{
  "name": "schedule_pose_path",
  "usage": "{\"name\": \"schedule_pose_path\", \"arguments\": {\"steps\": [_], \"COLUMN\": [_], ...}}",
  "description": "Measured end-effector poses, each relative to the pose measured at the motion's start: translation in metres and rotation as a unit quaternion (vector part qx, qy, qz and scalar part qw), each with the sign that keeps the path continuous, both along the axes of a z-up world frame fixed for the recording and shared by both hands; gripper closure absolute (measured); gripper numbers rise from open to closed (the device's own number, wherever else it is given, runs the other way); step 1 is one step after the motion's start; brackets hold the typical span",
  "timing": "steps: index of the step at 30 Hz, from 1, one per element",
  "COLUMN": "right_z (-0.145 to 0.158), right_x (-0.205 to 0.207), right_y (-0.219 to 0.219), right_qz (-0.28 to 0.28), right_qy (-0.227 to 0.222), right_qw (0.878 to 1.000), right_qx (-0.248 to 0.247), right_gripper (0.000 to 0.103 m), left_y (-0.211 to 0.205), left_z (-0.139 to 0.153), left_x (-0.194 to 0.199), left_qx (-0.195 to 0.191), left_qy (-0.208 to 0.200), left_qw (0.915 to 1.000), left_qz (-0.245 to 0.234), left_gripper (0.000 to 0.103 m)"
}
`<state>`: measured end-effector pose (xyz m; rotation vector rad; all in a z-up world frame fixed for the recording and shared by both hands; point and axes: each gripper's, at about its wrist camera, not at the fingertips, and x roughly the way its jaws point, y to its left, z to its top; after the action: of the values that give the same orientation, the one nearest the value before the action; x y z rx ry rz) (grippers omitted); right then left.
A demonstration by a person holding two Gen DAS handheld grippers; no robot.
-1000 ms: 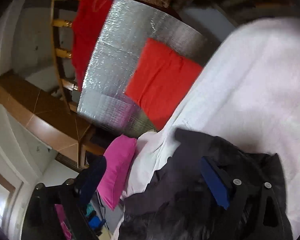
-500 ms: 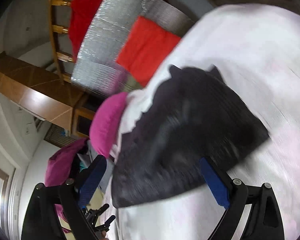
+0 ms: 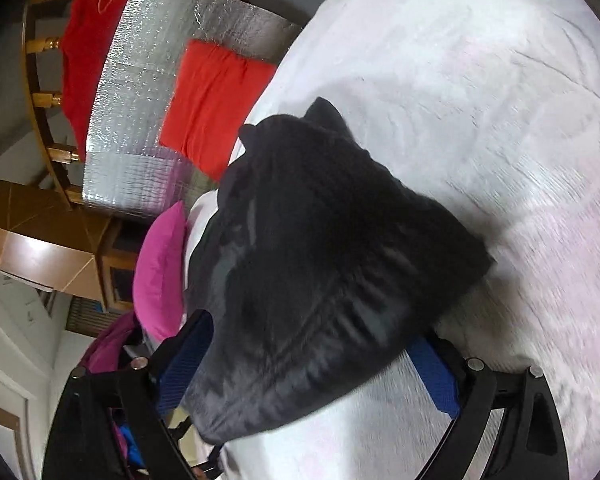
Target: Fold large clothes
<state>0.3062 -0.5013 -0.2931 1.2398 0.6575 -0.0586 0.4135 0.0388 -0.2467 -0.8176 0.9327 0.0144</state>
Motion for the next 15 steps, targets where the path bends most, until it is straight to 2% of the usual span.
{"name": "schedule_pose_path", "arguments": {"steps": [3,5,6,7,8,10,13,15], "right_z": [-0.001,0.0,-0.002,-0.004,-0.006,-0.005,0.009,0.018], "right_x": [0.011,0.017,0.02,0.022,0.022,0.021,0.017,0.013], "right_y": [-0.001,0.0,0.0,0.0,-0.002,-0.004,0.0,0.003], "right_qz": [-0.008,-0.013,-0.02,-0.021,-0.025,-0.033,-0.033,-0.031], "right_qy": [-0.004,0.007,0.017,0.02,0.018,0.011,0.001,-0.005], "right_qw": [1.0,0.999,0.998,0.998,0.998,0.999,0.997,0.996], "right_qx": [-0.017,-0.039,-0.056,-0.055,-0.047,-0.038,-0.066,-0.084], "right_gripper": [0.008,0.019,0.038,0.048,0.05,0.06,0.068,0.07], "left_y": [0.0,-0.001,-0.001,-0.001,0.0,0.0,0.001,0.001], "left_z": [-0.001,-0.002,-0.002,-0.002,-0.001,0.001,0.012,0.018], "left_x": [0.003,0.006,0.006,0.008,0.008,0.007,-0.001,-0.006], "left_qx": [0.001,0.002,0.004,0.003,0.003,0.012,0.023,0.026], "left_qy": [-0.005,-0.012,-0.015,-0.018,-0.021,-0.029,-0.043,-0.05], "left_qw": [1.0,0.9999,0.9999,0.9998,0.9998,0.9995,0.9988,0.9984], "left_qz": [-0.004,-0.003,-0.001,-0.002,-0.001,0.002,-0.002,0.001], "left_gripper": [0.017,0.023,0.037,0.049,0.053,0.072,0.081,0.083]}}
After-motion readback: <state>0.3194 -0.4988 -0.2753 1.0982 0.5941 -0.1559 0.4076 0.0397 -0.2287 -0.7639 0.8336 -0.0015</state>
